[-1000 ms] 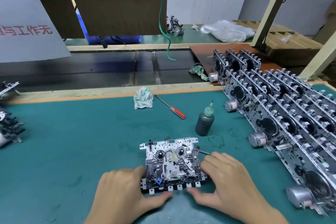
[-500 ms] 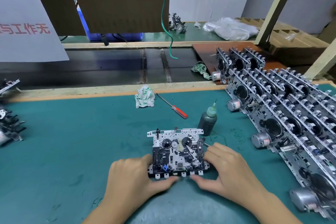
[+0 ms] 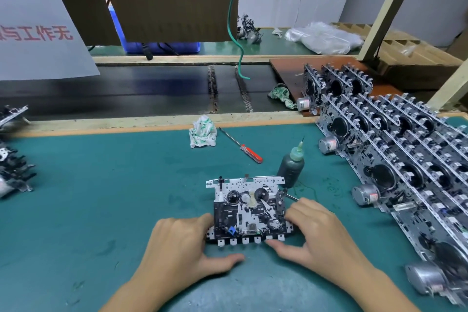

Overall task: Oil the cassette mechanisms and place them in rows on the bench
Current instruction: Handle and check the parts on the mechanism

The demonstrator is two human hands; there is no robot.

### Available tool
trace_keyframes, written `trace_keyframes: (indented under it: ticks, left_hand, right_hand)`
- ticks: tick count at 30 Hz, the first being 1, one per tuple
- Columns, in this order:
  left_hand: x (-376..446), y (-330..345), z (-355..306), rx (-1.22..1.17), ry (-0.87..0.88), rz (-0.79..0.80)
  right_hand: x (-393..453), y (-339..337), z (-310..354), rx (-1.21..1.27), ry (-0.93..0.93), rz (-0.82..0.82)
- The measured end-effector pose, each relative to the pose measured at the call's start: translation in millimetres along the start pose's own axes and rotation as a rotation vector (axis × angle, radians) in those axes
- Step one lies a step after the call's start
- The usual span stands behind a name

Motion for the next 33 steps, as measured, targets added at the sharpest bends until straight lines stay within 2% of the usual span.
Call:
trace_keyframes:
  ticks: [6, 15, 21, 26, 30, 33]
  left_hand:
    - [0, 5, -3, 0.056, -0.150, -0.054]
    - [2, 3, 5, -0.026, -0.075, 0.043]
    - [1, -1, -5, -0.050, -0.034, -0.012]
    - [-2, 2, -6, -0.032, -0.001, 0.029]
    - [-5, 4, -2, 0.003, -0.095, 0.027]
    - [-3, 3, -3, 0.003, -0.111, -0.008]
  right_hand:
    - [0, 2, -1, 0.071, -0.006, 0.012]
    - [-1, 3, 3, -0.016, -0.005, -0.047]
    - [-2, 1, 3, -0.063, 0.014, -0.048]
    - [-2, 1, 5, -0.091, 0.088, -0.114]
    - [-1, 1, 3, -0.026, -0.043, -0.066]
    - [-2, -1, 2, -0.083, -0.096, -0.069]
Point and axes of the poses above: each hand's wrist, its own x-axis towards the middle knuckle, its own y-axis out of the palm, z = x × y, the point moved 5 cm from there along x, towards the middle knuckle, and after that the axes turned 5 degrees about -x, right-handed, at the moved point
